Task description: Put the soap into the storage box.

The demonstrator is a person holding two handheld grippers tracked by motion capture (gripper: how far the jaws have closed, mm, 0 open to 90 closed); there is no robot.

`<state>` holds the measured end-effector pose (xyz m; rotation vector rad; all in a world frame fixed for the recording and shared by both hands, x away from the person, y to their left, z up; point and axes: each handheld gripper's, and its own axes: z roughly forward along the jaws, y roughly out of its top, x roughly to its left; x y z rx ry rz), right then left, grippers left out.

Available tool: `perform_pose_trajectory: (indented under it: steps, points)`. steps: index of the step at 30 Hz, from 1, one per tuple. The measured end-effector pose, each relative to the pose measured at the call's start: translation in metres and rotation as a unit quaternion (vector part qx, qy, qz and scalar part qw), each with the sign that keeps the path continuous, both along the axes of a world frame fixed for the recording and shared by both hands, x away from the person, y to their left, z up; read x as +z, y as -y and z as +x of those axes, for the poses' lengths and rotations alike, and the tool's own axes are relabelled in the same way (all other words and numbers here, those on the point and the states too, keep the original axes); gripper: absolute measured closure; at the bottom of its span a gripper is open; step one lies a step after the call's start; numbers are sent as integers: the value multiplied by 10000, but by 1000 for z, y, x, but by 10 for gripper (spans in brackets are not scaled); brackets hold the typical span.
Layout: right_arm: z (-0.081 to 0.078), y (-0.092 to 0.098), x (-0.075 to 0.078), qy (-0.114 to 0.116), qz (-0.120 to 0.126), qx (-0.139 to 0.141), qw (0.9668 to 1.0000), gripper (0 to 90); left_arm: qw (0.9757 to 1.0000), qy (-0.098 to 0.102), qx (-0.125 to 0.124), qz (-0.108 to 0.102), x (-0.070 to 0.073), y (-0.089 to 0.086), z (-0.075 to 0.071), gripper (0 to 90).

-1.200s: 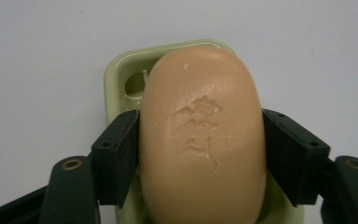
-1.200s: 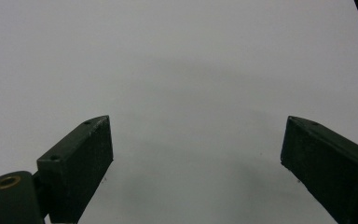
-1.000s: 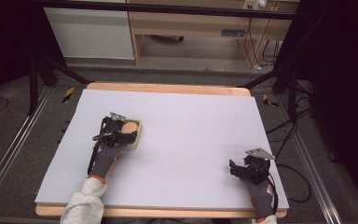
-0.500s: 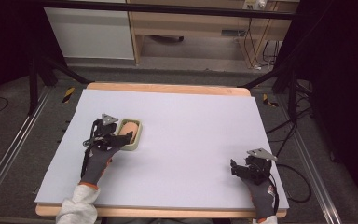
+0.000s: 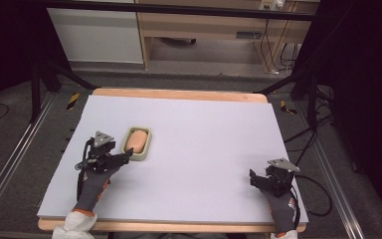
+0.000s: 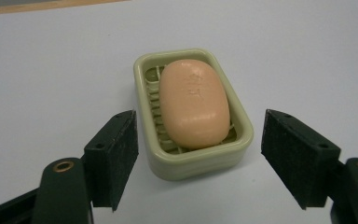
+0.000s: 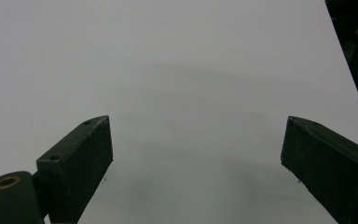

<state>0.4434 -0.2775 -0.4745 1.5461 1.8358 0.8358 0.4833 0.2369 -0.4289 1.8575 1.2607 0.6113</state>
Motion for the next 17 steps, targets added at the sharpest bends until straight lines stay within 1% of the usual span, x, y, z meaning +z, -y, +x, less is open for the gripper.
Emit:
perform_pose_trajectory:
  steps: [2,4,7,8,9,11,12,16,17]
  points:
    - [0,1,0,18,-59,-7,10000,92,10000,26,13,-2,-3,-3,-5,262]
    - [0,2,0,13,-57,-21,10000,92,10000,38,37,33,-4,-6,-9,262]
    - [0,3,0,10,-55,-41,10000,91,9999,73,77,6,-7,-14,-16,260]
    - [0,3,0,14,-37,-53,10000,90,9999,71,98,-47,-8,-15,-18,259]
    - [0,4,-1,18,-41,-64,10000,90,9999,86,107,-55,-9,-18,-20,259]
    - [0,5,-1,26,-29,-76,10000,88,9999,90,115,5,-11,-22,-23,260]
    - [0,6,-1,29,-40,-83,10000,88,9999,85,129,-14,-11,-23,-24,260]
    - [-2,7,0,65,9,-93,9999,88,9998,72,133,87,-15,-29,-29,259]
    - [-2,7,0,77,27,-101,9999,88,9998,59,153,77,-16,-30,-30,259]
